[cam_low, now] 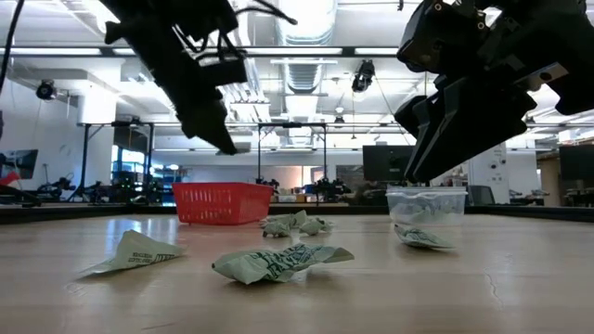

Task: Pick and place items into bin
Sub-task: Put the stevia packet into the red bin, then put the stevia packet into the transparent bin

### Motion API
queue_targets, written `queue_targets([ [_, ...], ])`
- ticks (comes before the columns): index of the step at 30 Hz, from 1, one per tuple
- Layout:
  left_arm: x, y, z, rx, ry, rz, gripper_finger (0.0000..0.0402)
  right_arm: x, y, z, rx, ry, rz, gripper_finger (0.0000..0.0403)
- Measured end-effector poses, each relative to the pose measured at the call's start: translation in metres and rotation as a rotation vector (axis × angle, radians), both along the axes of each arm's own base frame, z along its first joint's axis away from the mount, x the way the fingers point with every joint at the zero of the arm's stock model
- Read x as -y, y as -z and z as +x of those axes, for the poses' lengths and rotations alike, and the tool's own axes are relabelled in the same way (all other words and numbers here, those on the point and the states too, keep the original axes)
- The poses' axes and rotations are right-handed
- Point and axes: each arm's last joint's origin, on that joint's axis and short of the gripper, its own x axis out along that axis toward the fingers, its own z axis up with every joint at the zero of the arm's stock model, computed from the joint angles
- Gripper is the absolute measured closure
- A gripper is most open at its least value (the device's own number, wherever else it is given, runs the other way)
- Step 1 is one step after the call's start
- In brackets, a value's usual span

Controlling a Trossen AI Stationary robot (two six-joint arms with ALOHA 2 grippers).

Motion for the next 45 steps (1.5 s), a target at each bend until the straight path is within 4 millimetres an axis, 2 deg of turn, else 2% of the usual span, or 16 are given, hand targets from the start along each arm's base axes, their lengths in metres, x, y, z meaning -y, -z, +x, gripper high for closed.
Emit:
queue_targets([
  [11, -0.006, 0.010, 0.004, -0.037, -0.013, -0.013, 0.0313, 0.000, 0.001, -0.001, -0.004, 0.000, -0.002, 0.0346],
  [17, -0.001, 0.001, 0.002, 0.007, 0.018, -0.073, 0.0291, 0.000, 0.000, 0.001, 0.024, 0.001, 0.011, 0.0346],
  [22, 0.022, -0.006, -0.002, 0.041, 0.126, -0.142, 0.0290, -0.004, 0.000, 0.000, 0.041, -0.028, 0.043, 0.0346],
  [27, 0.060, -0.008, -0.006, 0.044, 0.263, -0.150, 0.0290, -0.007, 0.006, -0.006, 0.019, -0.062, 0.053, 0.0346],
  [30, 0.081, -0.008, -0.010, 0.053, 0.323, -0.147, 0.0290, -0.007, 0.006, -0.005, 0.063, -0.061, 0.070, 0.0345],
  [34, 0.102, -0.009, -0.016, 0.075, 0.348, -0.122, 0.0290, -0.008, 0.005, -0.004, 0.096, -0.063, 0.076, 0.0325],
  [40, 0.113, -0.012, -0.022, 0.092, 0.361, -0.069, 0.0290, -0.009, 0.002, 0.000, 0.148, -0.116, 0.041, 0.0272],
  [45, 0.113, -0.014, -0.022, 0.103, 0.363, -0.048, 0.0290, -0.015, 0.016, 0.011, 0.138, -0.139, 0.027, 0.0229],
])
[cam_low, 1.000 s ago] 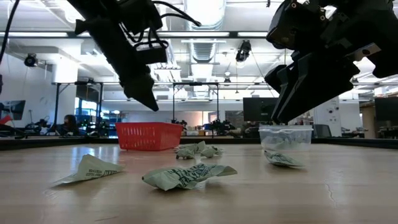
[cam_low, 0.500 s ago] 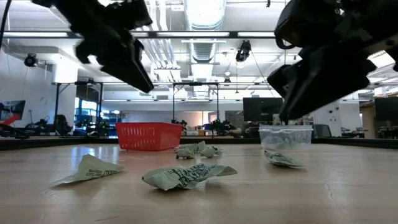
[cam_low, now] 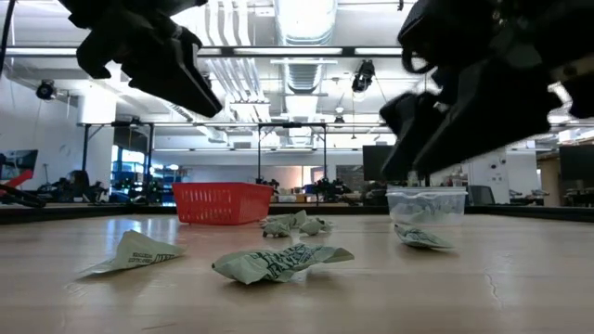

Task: Pick and place items into bin
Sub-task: Put the stevia packet into the transparent bin

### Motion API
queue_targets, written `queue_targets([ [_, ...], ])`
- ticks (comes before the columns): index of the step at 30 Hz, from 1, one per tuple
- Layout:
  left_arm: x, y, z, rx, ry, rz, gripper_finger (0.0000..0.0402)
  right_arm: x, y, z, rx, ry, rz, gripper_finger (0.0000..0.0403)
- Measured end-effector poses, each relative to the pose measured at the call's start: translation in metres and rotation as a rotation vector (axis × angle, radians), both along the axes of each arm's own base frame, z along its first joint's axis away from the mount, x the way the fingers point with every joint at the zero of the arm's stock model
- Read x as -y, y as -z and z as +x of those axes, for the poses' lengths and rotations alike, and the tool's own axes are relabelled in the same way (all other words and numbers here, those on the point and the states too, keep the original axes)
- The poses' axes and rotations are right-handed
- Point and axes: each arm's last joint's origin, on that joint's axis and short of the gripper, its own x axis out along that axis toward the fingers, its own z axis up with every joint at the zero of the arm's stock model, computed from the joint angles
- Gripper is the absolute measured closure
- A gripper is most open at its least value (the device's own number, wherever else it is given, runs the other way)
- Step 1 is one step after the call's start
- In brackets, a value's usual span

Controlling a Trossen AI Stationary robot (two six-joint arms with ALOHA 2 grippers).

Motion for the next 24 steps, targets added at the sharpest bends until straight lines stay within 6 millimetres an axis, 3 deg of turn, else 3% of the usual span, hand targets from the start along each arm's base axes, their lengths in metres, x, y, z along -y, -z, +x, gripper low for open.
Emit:
queue_targets([
  [5, 0.000, -0.001, 0.001, 0.013, 0.005, -0.002, 0.0290, -0.005, 0.018, 0.011, -0.051, -0.026, -0.050, 0.0195],
  [12, 0.001, -0.001, 0.001, 0.012, 0.007, -0.007, 0.0290, 0.001, 0.013, 0.008, -0.080, 0.060, -0.068, 0.0163],
  [24, 0.012, -0.001, -0.004, 0.011, 0.050, -0.050, 0.0290, 0.004, 0.022, 0.007, -0.151, 0.146, -0.020, 0.0133],
])
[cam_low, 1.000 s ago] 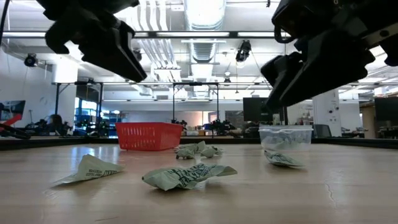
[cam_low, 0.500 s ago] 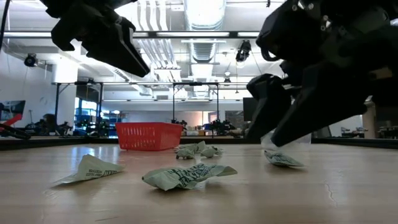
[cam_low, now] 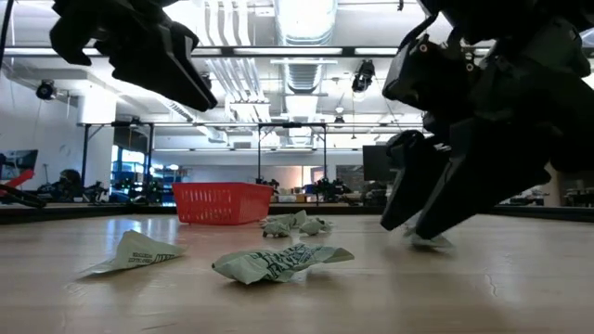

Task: Pick and place items into bin
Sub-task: Put the stevia packet into the transparent bin

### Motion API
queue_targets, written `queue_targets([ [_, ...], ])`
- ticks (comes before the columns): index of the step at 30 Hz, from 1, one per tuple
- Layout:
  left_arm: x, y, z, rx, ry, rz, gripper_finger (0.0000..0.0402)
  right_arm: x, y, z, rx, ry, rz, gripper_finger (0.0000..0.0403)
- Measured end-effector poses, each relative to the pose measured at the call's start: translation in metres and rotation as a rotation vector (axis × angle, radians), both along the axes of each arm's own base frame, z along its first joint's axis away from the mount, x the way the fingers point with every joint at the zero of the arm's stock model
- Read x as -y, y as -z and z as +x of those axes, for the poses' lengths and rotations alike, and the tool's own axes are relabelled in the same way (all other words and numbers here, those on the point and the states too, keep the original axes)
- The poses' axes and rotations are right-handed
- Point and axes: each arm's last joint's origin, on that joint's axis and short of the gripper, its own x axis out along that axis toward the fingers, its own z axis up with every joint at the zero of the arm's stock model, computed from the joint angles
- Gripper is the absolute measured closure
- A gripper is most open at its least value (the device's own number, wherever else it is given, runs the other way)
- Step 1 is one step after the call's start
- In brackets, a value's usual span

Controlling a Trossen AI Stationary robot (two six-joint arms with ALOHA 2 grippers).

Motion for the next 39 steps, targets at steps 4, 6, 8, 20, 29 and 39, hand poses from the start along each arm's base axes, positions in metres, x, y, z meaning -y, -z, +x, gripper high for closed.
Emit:
queue_targets([
  [4, 0.0009, 0.0000, -0.0004, 0.000, 0.004, 0.000, 0.0290, 0.0027, 0.0034, -0.0031, -0.038, 0.048, -0.022, 0.0133],
  [6, 0.0008, 0.0001, -0.0004, 0.000, 0.003, 0.000, 0.0290, 0.0032, 0.0041, -0.0038, -0.047, 0.067, -0.023, 0.0133],
  [8, 0.0007, 0.0001, -0.0004, 0.000, 0.003, 0.000, 0.0290, 0.0033, 0.0042, -0.0042, -0.051, 0.074, -0.019, 0.0133],
  [20, 0.0007, 0.0001, -0.0003, 0.000, 0.003, 0.000, 0.0290, 0.0036, 0.0055, -0.0069, -0.082, 0.091, -0.018, 0.0159],
  [29, 0.0006, 0.0001, -0.0003, 0.000, 0.002, 0.000, 0.0290, 0.0040, 0.0058, -0.0080, -0.091, 0.087, -0.027, 0.0227],
  [39, 0.0006, 0.0001, -0.0003, 0.000, 0.002, 0.000, 0.0290, 0.0043, 0.0049, -0.0086, -0.087, 0.056, -0.055, 0.0311],
])
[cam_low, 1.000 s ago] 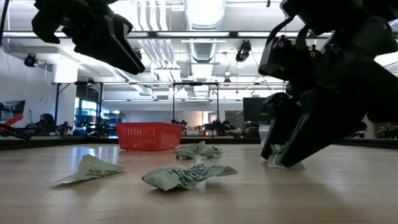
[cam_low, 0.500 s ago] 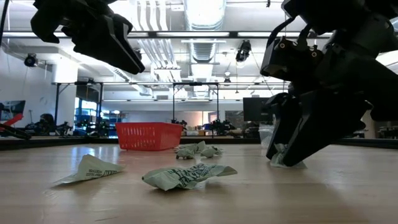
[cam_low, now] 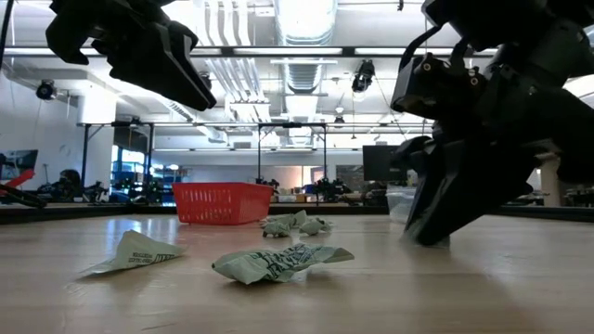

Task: Pick and place items into bin
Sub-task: Put the stevia packet into the transparent bin

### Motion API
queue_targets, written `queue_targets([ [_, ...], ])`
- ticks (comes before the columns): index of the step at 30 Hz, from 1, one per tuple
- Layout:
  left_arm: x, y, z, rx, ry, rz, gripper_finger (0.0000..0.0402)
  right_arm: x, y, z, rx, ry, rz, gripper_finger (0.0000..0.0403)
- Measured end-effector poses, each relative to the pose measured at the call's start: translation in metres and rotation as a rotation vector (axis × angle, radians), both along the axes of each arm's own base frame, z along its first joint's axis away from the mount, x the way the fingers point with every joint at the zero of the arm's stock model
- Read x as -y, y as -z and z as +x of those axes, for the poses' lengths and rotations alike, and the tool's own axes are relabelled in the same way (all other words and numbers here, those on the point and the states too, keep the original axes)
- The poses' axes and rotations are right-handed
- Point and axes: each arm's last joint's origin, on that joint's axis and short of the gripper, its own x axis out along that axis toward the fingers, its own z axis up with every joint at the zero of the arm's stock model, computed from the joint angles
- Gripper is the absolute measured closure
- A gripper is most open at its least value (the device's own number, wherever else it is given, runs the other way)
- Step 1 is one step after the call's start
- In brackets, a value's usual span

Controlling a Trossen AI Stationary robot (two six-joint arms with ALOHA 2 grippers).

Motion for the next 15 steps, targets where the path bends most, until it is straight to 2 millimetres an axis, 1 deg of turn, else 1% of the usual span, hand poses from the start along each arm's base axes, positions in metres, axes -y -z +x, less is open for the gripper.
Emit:
queue_targets([
  [8, 0.000, 0.000, 0.000, -0.001, 0.000, 0.001, 0.0290, 0.001, -0.005, -0.002, 0.008, -0.025, -0.016, 0.0364],
  [11, 0.000, 0.000, 0.000, -0.001, 0.000, 0.000, 0.0290, 0.001, -0.008, -0.002, 0.014, -0.037, -0.022, 0.0373],
  [15, 0.000, 0.000, 0.000, -0.001, 0.000, 0.000, 0.0290, 0.000, -0.014, -0.001, 0.032, -0.070, -0.040, 0.0374],
])
